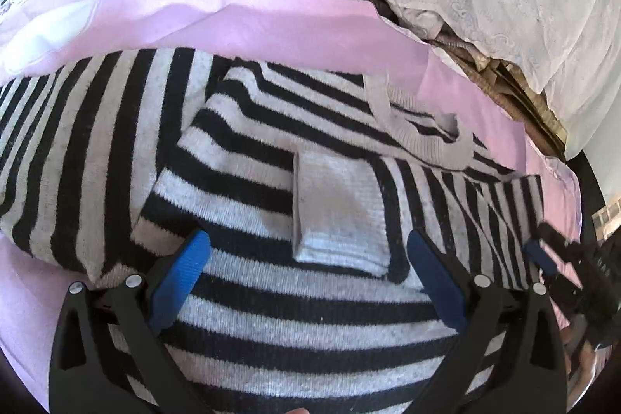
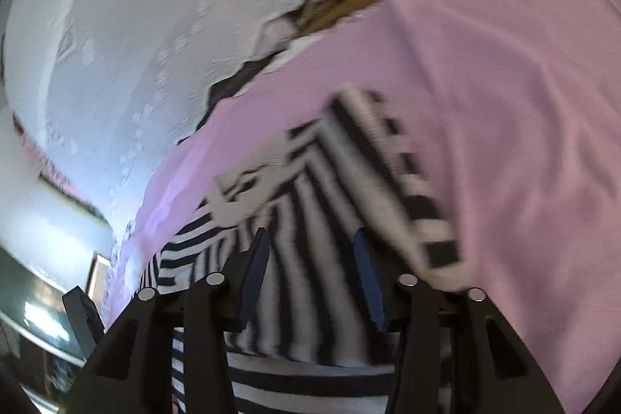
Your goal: Fold small clothes
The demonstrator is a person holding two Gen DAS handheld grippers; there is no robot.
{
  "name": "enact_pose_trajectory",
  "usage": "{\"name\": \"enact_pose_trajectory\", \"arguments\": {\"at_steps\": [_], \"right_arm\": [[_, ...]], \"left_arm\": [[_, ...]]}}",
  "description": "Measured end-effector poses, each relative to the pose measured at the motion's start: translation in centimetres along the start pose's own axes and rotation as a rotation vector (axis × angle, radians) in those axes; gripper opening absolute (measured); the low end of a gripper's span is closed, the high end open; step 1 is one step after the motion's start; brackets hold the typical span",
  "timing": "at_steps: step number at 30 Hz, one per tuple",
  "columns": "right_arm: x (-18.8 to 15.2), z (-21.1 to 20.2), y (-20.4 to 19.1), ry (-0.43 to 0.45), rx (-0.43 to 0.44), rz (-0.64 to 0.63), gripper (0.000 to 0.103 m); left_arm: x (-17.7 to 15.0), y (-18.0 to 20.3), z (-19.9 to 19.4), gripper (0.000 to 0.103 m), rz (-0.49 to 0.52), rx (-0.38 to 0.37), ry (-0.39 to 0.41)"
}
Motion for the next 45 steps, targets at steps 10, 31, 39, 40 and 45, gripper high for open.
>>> {"name": "enact_pose_trajectory", "arguments": {"at_steps": [10,31,39,40,45], "right_arm": [[0.8,-2.1,-0.4,0.056,0.060,0.005,0.034],[6.0,1.6,0.8,0.074,-0.042,-0.013,0.021],[6.3,2.5,4.3,0.051,-0.026,0.128,0.002],[6.0,2.0,3.7,0.062,-0.036,0.106,0.006],[3.7,-0.5,-0.5,0.070,-0.020,-0.051,0.019]], "left_arm": [[0.6,0.3,0.3,0.098,0.024,-0.008,0.030],[0.2,1.5,2.2,0.098,0.124,0.193,-0.023],[0.3,1.7,3.0,0.099,0.159,0.229,-0.039],[0.3,1.7,2.6,0.099,0.151,0.221,-0.023],[0.7,2.0,-1.1,0.098,0.099,0.099,0.085]]}}
Point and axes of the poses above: each gripper's, at about its wrist camera, not at the fingertips, and z roughly the way its jaws point, y to its right, x to its top, the point moved 3 cm from there along z, roughly the way its jaws point, and after that the axes turned 7 degrees about z, right-handed, at the moved point
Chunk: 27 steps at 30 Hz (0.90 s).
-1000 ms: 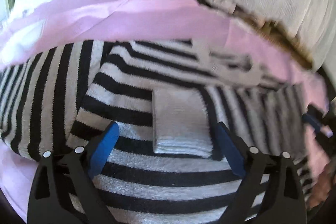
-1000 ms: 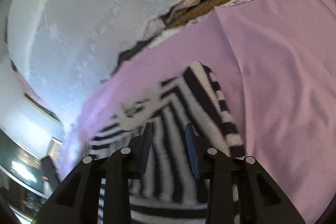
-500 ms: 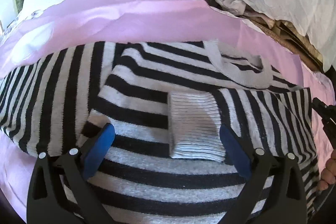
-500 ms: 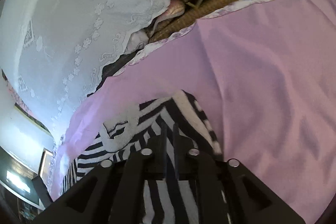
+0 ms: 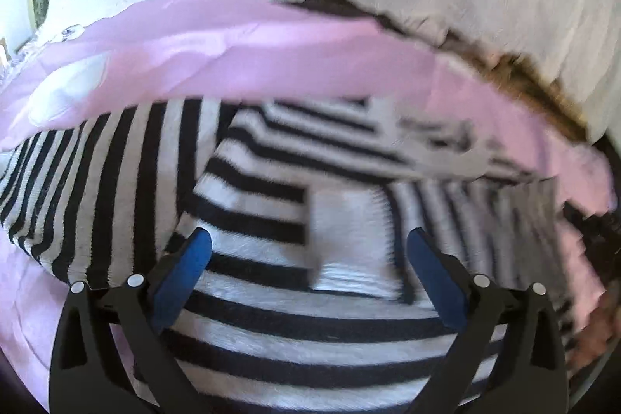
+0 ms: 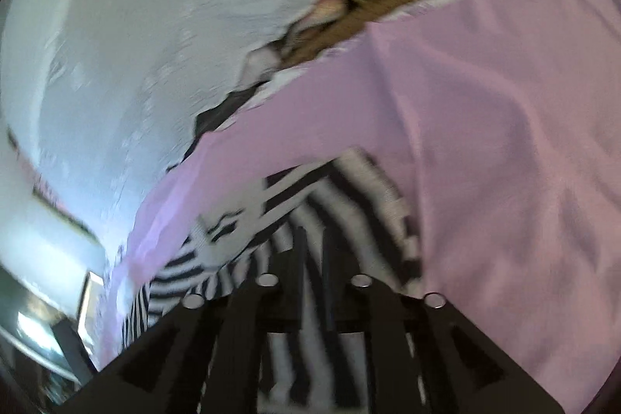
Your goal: Fold small clothes
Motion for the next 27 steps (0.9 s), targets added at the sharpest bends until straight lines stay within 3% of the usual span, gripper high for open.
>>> {"name": "enact_pose_trajectory", "arguments": {"at_steps": [1,4,8,13,19,21,23,27], "right_arm": [[-0.6,-0.3,-0.4,-0.011,0.006,-0.010,0.027],[-2.3,-0.3,-0.3,-0.068,0.021,-0.001,0.030],[-4.6,-0.5,1.0,-0.101,-0.022,-0.016,0.026],[-6.3,-2.5,1.6,-0.087,-0.043,-0.051,0.025],[-7.1,-5.4,-2.1,0.051,-0.092,-0.220,0.040],[-7.3,-4.2,-2.4,0.025,-0.116,-0.254,0.048],[-7.9,-1.8,-1.6,-0.067,-0.148,-0.250,0.054],[-7.8,-1.3,-1.2,-0.071,-0.115,-0.254,0.062]], "left_arm": [[0.1,0.5,-0.4,0.098,0.008,-0.038,0.005],[-0.1,2.0,-0.1,0.098,0.063,-0.095,-0.022],[-1.4,2.4,3.7,0.099,0.128,-0.001,-0.166],[-1.3,2.6,3.8,0.099,0.155,0.021,-0.158],[-1.3,1.1,2.1,0.099,0.076,0.005,-0.139],[-1.8,0.4,2.3,0.099,0.052,-0.016,-0.153],[-1.8,-0.1,1.9,0.099,0.031,-0.029,-0.150],[-1.7,-2.7,-0.1,0.098,-0.033,-0.051,-0.123]]}}
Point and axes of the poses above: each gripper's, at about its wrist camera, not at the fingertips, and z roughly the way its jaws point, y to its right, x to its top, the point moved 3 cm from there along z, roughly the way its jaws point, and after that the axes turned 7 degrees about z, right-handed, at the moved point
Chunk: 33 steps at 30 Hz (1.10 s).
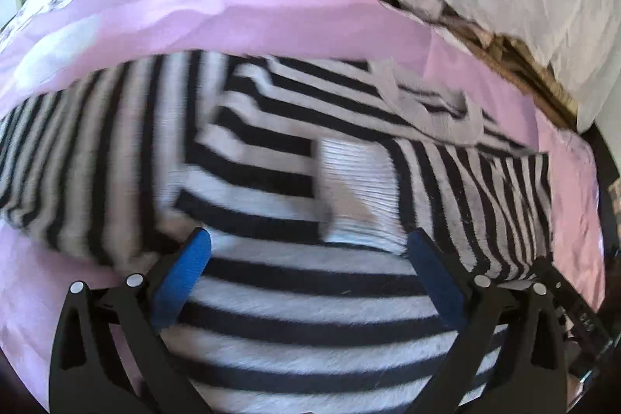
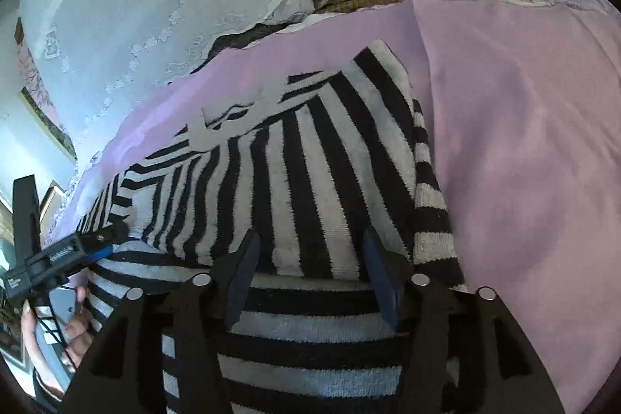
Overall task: Fold small clothes
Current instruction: 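Grasp the cuff of the other sleeve with the left tool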
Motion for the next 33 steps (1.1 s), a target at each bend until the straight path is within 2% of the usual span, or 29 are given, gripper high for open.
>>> {"name": "enact_pose_trajectory", "arguments": {"at_steps": [2,4,6,7,8,10,12,17,19,21,24,26,28,33], "right_arm": [[-0.1,0.1,-0.3,-0.003,0.012,-0.018,0.074],[-0.3,0.2,-0.8,-0.014,0.035,-0.039,0.082],[-0.4,0.3,-1.2,-0.017,0.038,-0.047,0.084],[-0.4,0.3,-1.2,-0.017,0.042,-0.047,0.084],[-0.5,0.0,-1.4,-0.016,0.044,-0.046,0.084],[-0.6,-0.1,-1.5,-0.015,0.046,-0.045,0.084],[-0.7,-0.2,-1.6,-0.013,0.029,-0.056,0.084],[-1.1,-0.9,-2.8,0.003,-0.039,-0.118,0.084],[-1.1,-1.6,-3.3,0.021,-0.042,-0.126,0.084],[-1.1,-2.3,-3.7,0.034,-0.005,-0.107,0.083],[-1.6,-3.4,-5.0,0.023,0.110,-0.080,0.067],[-2.8,-3.5,-7.2,-0.030,0.195,-0.114,0.038],[-4.6,-3.0,-9.5,-0.101,0.235,-0.180,0.028],[-11.6,-2.5,-13.7,-0.300,0.296,-0.346,0.025]], "left_arm": [[0.0,-1.9,-1.2,0.098,-0.042,-0.039,0.013],[-0.3,-4.6,-2.7,0.098,-0.149,-0.219,0.027],[-0.7,-7.3,-3.9,0.098,-0.287,-0.350,0.062],[-1.3,-9.2,-4.8,0.098,-0.372,-0.341,0.083],[-1.8,-11.2,-5.7,0.098,-0.439,-0.280,0.111],[-2.5,-14.2,-7.1,0.098,-0.492,-0.175,0.154],[-3.0,-17.0,-7.5,0.098,-0.531,-0.106,0.130],[-4.8,-22.4,-7.0,0.098,-0.605,-0.064,0.092],[-4.8,-23.5,-6.6,0.098,-0.647,-0.126,0.115],[-4.5,-24.6,-6.5,0.099,-0.703,-0.159,0.173],[-4.0,-25.5,-6.0,0.099,-0.727,-0.193,0.233],[-3.7,-26.0,-6.1,0.099,-0.727,-0.197,0.260],[-3.2,-26.0,-6.0,0.099,-0.707,-0.205,0.270],[-2.7,-26.0,-6.0,0.098,-0.664,-0.226,0.289]]}}
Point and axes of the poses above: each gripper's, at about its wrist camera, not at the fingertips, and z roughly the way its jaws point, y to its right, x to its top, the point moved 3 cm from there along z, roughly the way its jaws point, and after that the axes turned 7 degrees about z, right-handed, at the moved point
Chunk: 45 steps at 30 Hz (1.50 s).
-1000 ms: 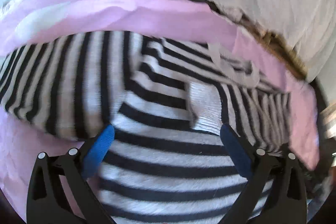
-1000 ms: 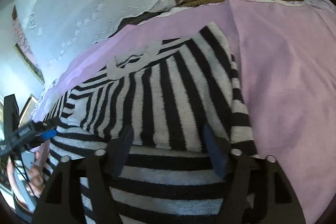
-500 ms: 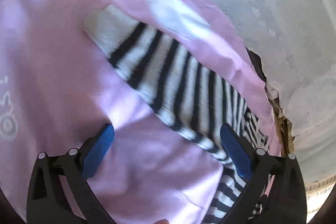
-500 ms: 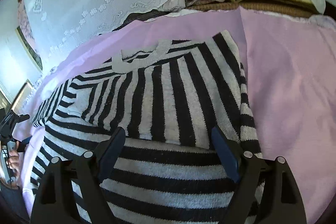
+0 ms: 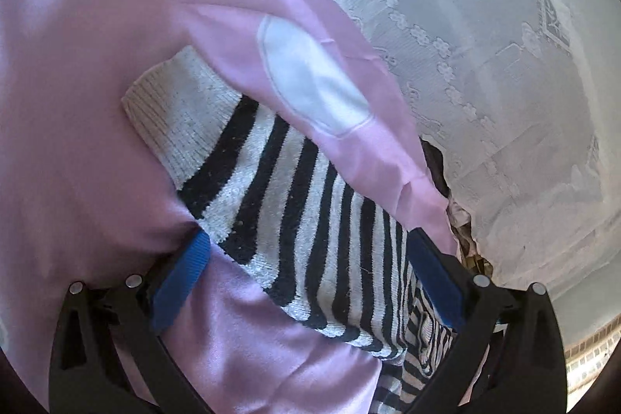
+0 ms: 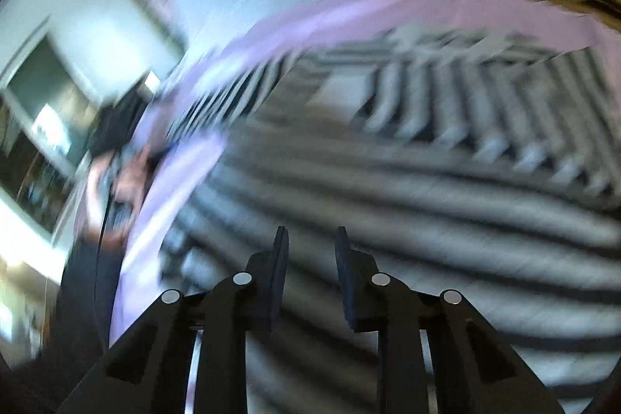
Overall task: Fold small clothes
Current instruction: 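Grasp the cuff of the other sleeve with the left tool, then fold the held sleeve across the sweater body with the left tool and release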
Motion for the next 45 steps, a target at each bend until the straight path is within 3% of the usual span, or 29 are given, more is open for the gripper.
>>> {"name": "enact_pose_trajectory", "arguments": {"at_steps": [2,4,6,8,10,12,15,20,23,28,35,45], "right_arm": [[-3.4,0.6,-1.9,-0.051,0.014,-0.051,0.025],[-5.5,-0.3,-2.8,-0.027,-0.016,-0.096,0.025],[-6.3,-2.0,-3.0,0.005,-0.005,-0.100,0.026],[-6.5,-3.6,-2.2,0.051,0.026,-0.063,0.039],[-6.3,-4.7,-1.1,0.096,0.001,-0.033,0.047],[-6.0,-5.4,0.1,0.126,-0.035,-0.004,0.049],[-5.5,-5.7,1.7,0.143,-0.047,0.042,0.051],[-5.2,-5.6,2.5,0.150,-0.036,0.074,0.054],[-5.2,-5.7,3.0,0.157,-0.045,0.093,0.059],[-4.9,-6.0,4.3,0.171,-0.036,0.157,0.059],[-4.5,-7.0,6.6,0.195,0.001,0.269,0.059],[-4.2,-9.3,10.0,0.226,0.095,0.433,0.062]], "left_arm": [[0.1,0.0,0.1,0.097,-0.003,-0.013,0.006],[0.3,-0.4,-0.4,0.093,-0.005,-0.022,0.020],[0.5,-0.4,-0.2,0.079,-0.004,-0.032,0.040],[0.7,-0.2,0.5,0.067,0.015,-0.035,0.034],[0.7,-0.1,1.1,0.053,0.039,-0.019,0.017],[0.6,-0.1,1.3,0.038,0.048,-0.011,0.010],[0.7,-0.2,0.9,0.026,0.043,-0.019,0.018],[0.8,0.6,-0.2,0.020,0.087,0.037,0.060],[0.6,3.4,-1.7,0.019,0.202,0.083,0.117],[-1.0,8.9,-2.9,0.019,0.404,0.145,0.177],[-3.8,14.0,-1.9,0.019,0.506,0.083,0.130],[-9.5,23.2,0.7,0.019,0.733,0.063,0.070]]}}
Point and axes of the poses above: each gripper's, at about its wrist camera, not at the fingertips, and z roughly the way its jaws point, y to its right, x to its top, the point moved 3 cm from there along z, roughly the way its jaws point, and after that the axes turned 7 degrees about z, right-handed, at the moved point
